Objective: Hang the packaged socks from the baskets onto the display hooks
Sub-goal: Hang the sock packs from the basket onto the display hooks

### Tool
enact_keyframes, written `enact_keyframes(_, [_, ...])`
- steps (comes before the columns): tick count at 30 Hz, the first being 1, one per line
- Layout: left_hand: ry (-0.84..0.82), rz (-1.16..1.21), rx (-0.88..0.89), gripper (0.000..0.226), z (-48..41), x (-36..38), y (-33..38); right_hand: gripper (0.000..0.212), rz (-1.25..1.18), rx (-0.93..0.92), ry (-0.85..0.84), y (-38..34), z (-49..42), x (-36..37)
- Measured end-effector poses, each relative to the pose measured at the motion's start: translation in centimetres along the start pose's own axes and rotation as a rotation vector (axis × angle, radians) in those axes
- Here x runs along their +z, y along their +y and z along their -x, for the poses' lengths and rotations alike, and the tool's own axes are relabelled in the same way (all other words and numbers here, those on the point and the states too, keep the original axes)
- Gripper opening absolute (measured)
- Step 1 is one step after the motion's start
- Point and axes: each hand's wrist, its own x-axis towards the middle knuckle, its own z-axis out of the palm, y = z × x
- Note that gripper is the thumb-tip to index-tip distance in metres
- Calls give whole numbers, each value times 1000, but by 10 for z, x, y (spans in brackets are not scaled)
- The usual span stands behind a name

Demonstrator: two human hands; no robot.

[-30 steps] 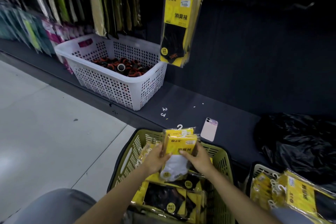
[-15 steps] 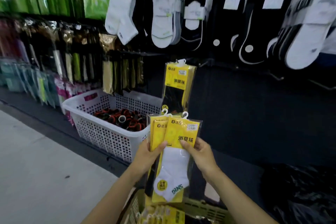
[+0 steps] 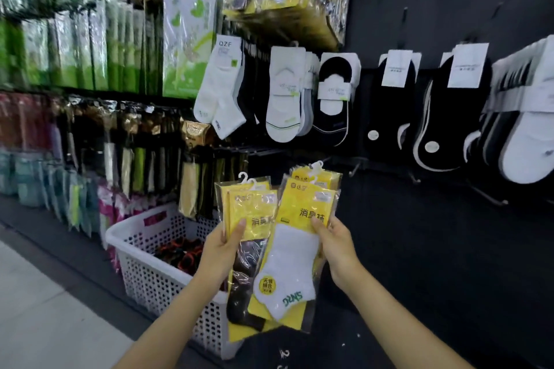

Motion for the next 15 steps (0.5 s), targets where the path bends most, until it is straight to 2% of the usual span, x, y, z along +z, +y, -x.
enact_keyframes(4, [69,-64,0,26,-25,-9,-4,11,64,-23,117,-7,-33,-9])
enact_keyframes(7, [103,-82,30,38,-35,-10,-7,10,135,-49,120,-7,-54,-9])
enact_keyframes(15, [138,-99,62,35,-59,-2,-18,11,295,-98,125,17,-96,-9])
